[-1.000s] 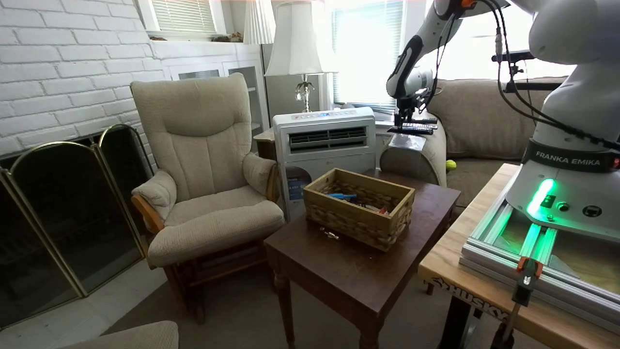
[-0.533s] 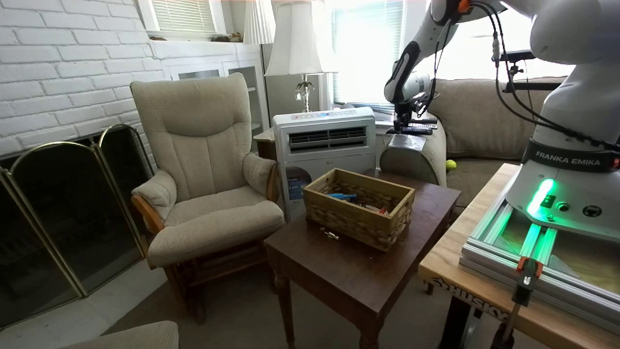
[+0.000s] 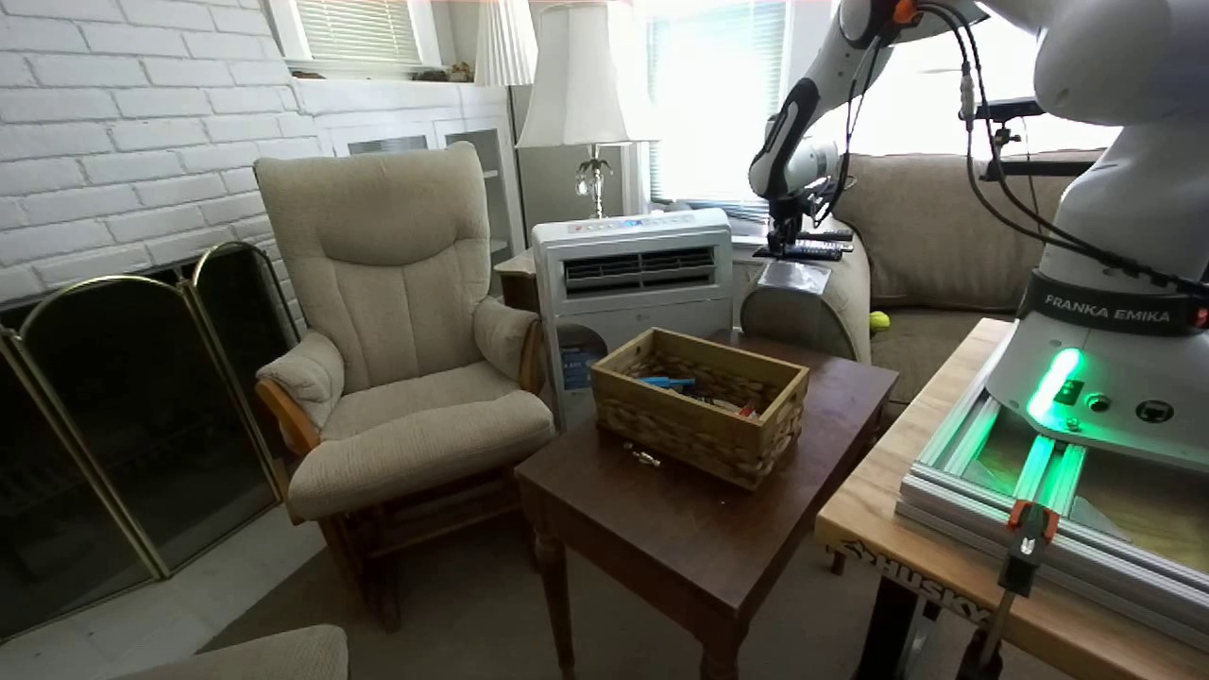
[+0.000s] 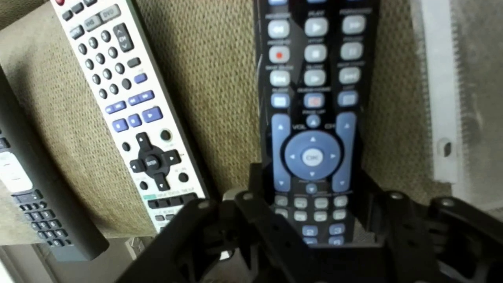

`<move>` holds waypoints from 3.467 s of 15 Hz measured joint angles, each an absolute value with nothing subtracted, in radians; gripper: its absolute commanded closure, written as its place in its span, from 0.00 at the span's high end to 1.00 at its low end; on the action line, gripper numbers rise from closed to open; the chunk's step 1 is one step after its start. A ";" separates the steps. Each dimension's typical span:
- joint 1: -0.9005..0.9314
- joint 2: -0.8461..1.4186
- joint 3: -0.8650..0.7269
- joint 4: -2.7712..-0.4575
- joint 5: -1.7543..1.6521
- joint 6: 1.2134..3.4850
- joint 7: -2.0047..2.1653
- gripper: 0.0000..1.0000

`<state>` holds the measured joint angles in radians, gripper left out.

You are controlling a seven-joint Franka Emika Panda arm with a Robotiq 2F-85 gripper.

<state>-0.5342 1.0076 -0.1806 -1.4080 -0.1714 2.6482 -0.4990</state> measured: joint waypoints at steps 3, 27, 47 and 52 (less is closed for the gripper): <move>-0.538 0.957 -0.177 -1.458 -0.171 2.676 -0.533 0.29; -0.281 0.600 -0.090 -2.167 -0.224 2.779 -0.471 0.29; -0.232 0.864 -0.056 -2.015 -0.198 2.802 -0.270 0.29; -0.230 0.900 -0.056 -1.988 -0.198 2.819 -0.258 0.29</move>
<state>-0.2301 0.8997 -0.0562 -1.9879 -0.1982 2.8192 -0.2582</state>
